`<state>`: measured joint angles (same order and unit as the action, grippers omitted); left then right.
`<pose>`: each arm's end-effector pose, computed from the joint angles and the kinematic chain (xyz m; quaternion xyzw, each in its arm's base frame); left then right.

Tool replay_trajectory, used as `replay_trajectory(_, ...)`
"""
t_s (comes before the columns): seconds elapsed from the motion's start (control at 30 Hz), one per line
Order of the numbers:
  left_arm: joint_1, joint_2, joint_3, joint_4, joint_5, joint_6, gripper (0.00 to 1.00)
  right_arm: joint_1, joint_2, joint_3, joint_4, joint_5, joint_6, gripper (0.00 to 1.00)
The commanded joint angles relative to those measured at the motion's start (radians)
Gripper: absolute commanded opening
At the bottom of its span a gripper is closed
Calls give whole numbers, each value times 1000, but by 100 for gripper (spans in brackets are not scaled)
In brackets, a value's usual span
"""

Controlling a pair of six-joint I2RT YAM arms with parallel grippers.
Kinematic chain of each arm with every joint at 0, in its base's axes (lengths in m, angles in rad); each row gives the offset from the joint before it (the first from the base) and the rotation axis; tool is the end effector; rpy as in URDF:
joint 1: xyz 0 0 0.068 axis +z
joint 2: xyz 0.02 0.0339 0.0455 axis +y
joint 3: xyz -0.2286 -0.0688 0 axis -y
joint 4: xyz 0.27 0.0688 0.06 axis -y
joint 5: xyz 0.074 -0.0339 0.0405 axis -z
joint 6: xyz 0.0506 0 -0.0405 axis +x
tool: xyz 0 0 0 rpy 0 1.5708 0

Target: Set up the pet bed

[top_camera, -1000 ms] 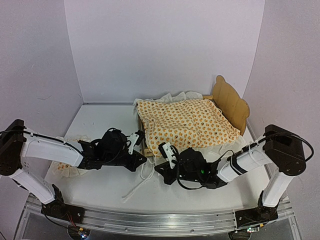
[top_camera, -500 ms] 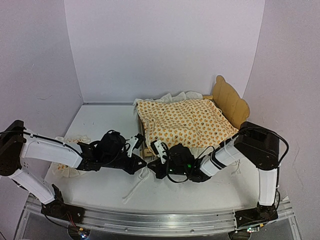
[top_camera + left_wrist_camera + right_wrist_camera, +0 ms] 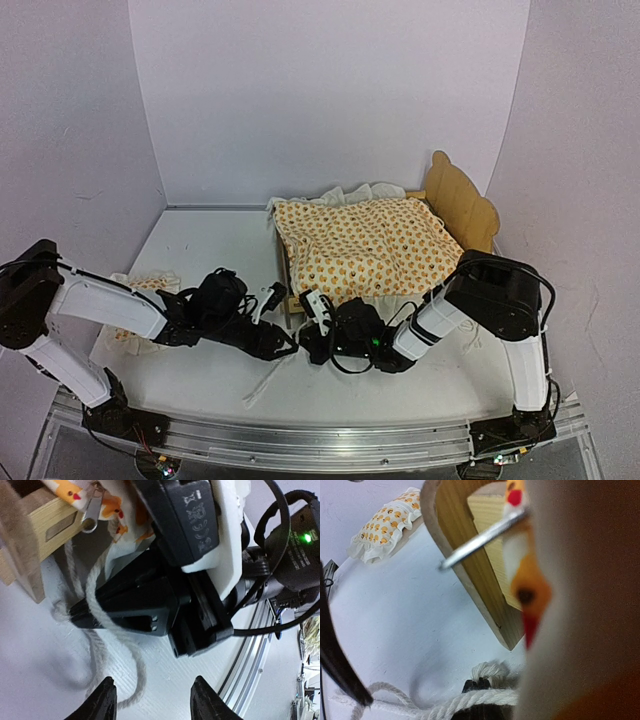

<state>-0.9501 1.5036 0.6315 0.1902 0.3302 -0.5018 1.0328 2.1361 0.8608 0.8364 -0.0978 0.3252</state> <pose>0.1721 -0.2689 0.0966 0.2669 0.8526 -0.3925 0.2187 0.1961 0.3383 0.0129 -0.3167 0.7818 0.3685 0.3909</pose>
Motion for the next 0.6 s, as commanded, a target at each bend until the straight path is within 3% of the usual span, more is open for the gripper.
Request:
replay_trajectory(0.0,75,-140,-70,47,22,-48,55,3,-10,-14,74,-35,-45,0)
replay_trajectory(0.03,92,-153,-82,46,5,-83,63,4,-9,-14,77,-46,-52,0)
replay_trajectory(0.1,118,-160,-98,45,-52,-174,64,3,-3,-16,89,-77,-68,0)
replay_trajectory(0.2,131,-102,-78,45,-113,-333,48,2,3,-19,118,-99,-93,0)
replay_trajectory(0.37,129,81,41,46,-26,-483,36,3,16,2,139,-138,-102,0)
replay_trajectory(0.5,129,117,52,52,-48,-563,39,3,11,-2,141,-143,-110,0)
replay_trajectory(0.57,129,126,58,56,-68,-596,47,3,11,-4,142,-146,-113,0)
